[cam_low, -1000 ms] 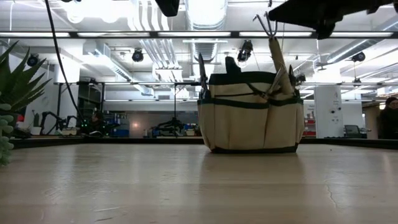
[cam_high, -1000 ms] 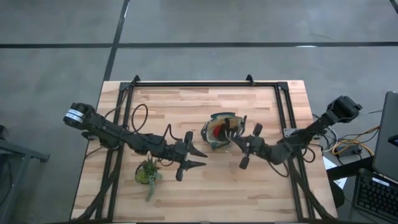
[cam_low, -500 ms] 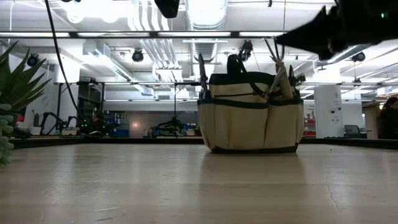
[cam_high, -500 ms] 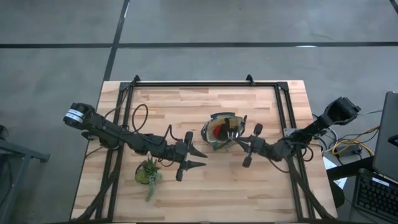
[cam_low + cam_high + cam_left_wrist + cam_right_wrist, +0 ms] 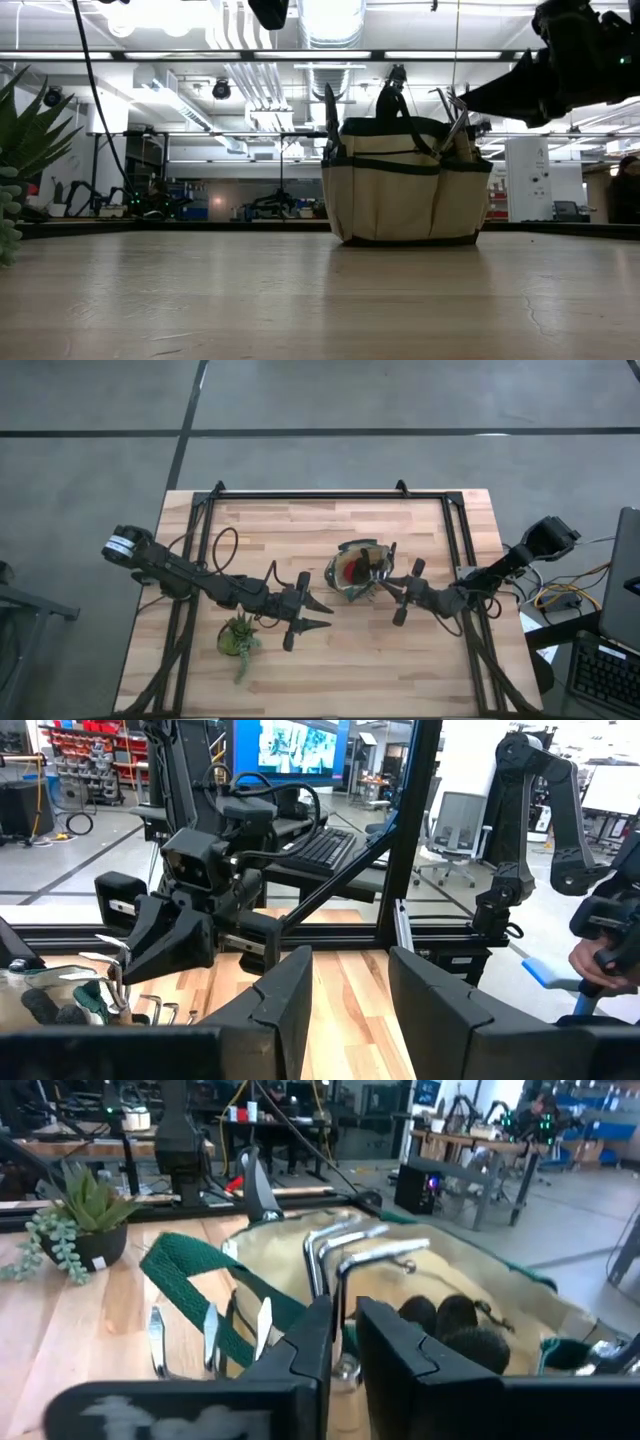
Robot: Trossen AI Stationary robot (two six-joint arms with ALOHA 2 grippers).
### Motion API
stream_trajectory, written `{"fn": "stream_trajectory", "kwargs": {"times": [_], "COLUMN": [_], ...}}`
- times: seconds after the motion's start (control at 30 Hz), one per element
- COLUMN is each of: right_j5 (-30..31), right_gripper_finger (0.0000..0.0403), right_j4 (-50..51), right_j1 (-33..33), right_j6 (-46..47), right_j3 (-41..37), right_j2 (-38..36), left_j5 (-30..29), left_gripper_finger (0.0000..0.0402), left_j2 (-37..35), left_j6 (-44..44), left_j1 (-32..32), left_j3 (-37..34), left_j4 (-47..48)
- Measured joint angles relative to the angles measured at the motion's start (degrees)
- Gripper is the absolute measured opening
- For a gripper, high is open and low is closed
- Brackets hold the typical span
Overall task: Pick & Place Garden tools in Gardening bag
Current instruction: Put the brown hand rake into the green gardening bag, then return to Home Position
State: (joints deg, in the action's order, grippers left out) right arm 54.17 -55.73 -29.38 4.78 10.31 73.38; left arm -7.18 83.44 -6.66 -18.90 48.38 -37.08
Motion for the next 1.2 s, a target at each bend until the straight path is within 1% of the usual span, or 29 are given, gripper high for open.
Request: {"fn": "stream_trajectory", "kwargs": {"times": [0.23,0.43,0.5,0.67,0.77,1.0,1.2], "right_j5": [-0.04,-0.09,-0.36,-0.85,-0.85,-0.62,0.09], "right_gripper_finger": [0.0099,0.0132,0.0137,0.0146,0.0149,0.0149,0.015], "right_j4": [10.93,20.08,26.52,47.72,55.06,56.38,56.44], "right_j1": [0.02,0.01,0.01,0.01,0.01,0.01,0.03], "right_j6": [8.47,7.27,9.26,17.29,19.42,14.83,15.0], "right_j3": [3.49,9.8,12.64,20.69,24.23,27.82,26.34], "right_j2": [0.0,-0.84,-1.71,-3.09,-3.17,-3.24,-3.17], "left_j5": [0.0,0.0,0.0,0.0,0.0,-0.2,-0.46], "left_gripper_finger": [0.0138,0.0138,0.0138,0.0138,0.0137,0.0137,0.0137], "left_j2": [0.0,0.0,0.0,0.0,0.0,0.0,0.0], "left_j6": [-0.5,-0.84,-0.98,-1.23,-1.29,-1.31,-1.29], "left_j1": [0.0,0.02,0.02,0.02,0.02,0.02,0.02], "left_j3": [0.0,0.0,0.0,0.0,0.0,0.0,0.0], "left_j4": [0.46,1.2,1.67,2.5,2.56,2.69,2.88]}}
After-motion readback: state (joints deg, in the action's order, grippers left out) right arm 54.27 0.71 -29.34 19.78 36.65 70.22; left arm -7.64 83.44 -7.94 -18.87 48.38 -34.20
